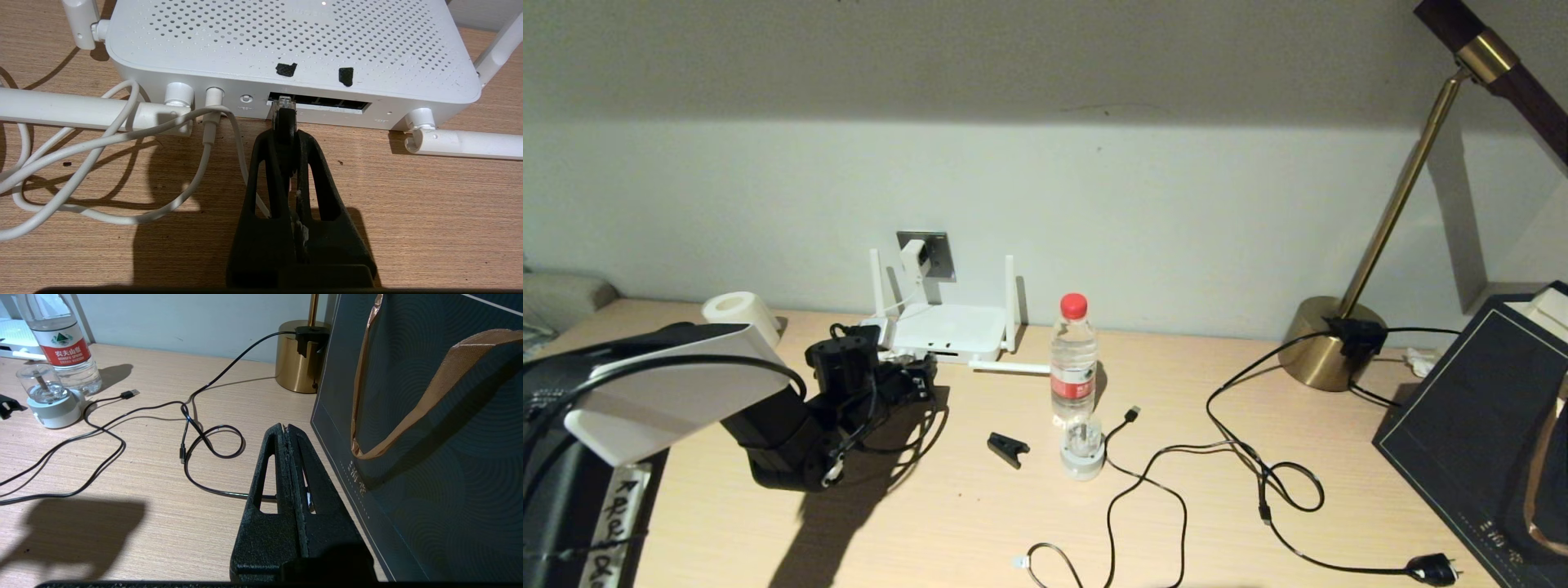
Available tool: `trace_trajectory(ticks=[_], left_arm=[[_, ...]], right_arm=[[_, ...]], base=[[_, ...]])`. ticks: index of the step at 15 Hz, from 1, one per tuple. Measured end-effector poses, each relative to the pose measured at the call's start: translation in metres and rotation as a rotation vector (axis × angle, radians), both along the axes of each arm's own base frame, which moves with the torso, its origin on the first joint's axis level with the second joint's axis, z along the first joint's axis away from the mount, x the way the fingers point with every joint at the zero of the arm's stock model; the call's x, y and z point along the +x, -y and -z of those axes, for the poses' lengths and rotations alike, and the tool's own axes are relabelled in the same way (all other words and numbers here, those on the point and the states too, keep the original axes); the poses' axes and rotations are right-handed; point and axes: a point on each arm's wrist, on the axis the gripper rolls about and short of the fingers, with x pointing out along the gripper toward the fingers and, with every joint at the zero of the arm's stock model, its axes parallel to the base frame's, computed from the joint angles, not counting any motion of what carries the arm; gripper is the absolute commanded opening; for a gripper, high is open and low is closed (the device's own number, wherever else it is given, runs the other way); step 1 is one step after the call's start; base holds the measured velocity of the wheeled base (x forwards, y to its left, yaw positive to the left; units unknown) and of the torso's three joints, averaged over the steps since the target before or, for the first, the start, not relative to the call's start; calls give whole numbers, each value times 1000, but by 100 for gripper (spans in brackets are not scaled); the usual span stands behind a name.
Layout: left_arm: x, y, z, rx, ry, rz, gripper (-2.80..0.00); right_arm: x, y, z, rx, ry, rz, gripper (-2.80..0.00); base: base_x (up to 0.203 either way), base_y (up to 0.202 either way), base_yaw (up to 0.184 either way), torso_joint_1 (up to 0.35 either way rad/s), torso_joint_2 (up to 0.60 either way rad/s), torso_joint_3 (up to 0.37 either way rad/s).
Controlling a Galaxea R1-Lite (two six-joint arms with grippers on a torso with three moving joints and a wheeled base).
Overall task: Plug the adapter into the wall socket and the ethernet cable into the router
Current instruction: Plug cable into router interface
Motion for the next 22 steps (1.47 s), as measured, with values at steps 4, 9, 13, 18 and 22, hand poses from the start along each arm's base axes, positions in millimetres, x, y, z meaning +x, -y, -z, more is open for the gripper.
trace_trajectory(ticks=[4,9,13,18,22], left_arm=[[0,0,1,0,-2,-1,-280],[4,0,-3,-2,15,-1,-280],[4,0,-3,-2,17,-1,-280],[4,0,-3,-2,16,-1,-280],[4,0,-3,-1,16,-2,-280]], right_arm=[[0,0,0,0,0,0,-280],[0,0,0,0,0,0,-280],[0,0,0,0,0,-1,-280],[0,0,0,0,0,-2,-280],[0,0,0,0,0,-1,-280]], base=[[0,0,0,0,0,0],[0,0,0,0,0,0],[0,0,0,0,0,0],[0,0,0,0,0,0],[0,0,0,0,0,0]])
